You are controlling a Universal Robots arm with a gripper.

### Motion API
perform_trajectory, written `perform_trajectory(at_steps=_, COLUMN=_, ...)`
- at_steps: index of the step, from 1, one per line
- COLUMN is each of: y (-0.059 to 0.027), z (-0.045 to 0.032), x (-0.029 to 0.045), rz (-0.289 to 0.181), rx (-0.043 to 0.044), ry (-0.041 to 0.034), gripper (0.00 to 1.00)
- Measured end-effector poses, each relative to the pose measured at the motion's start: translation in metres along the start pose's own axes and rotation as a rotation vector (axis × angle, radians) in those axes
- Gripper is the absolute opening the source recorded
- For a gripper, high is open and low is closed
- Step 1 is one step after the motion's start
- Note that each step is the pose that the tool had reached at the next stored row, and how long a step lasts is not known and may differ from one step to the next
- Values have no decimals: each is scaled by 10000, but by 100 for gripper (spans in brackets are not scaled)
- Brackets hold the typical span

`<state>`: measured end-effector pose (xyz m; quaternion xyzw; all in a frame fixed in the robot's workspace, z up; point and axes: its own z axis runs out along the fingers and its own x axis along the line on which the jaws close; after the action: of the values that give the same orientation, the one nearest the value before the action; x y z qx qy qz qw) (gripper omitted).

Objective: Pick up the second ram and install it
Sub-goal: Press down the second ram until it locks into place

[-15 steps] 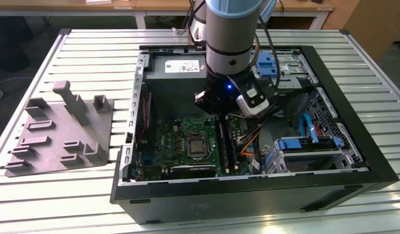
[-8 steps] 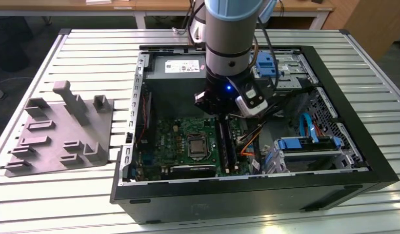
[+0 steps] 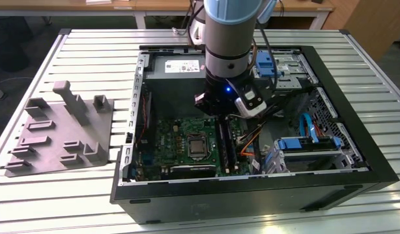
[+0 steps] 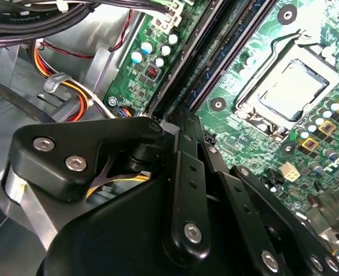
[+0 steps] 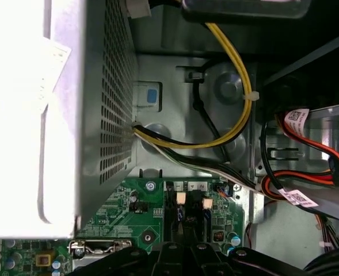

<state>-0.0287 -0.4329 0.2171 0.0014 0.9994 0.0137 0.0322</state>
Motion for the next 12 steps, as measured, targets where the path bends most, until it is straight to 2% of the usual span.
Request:
perform_trajectory(at_steps=5, y=4, z=29, x=3, rz=-2, rx=13, ry=2, gripper=10)
perform_trajectory(at_steps=9, y=14, z=-17, x=-3, rz=0, rx=-16, ry=-15, gripper=10)
perform_trajectory(at_steps=12, y=4, z=-42, x=-3, rz=-1, rx=15, ry=-6, gripper=10)
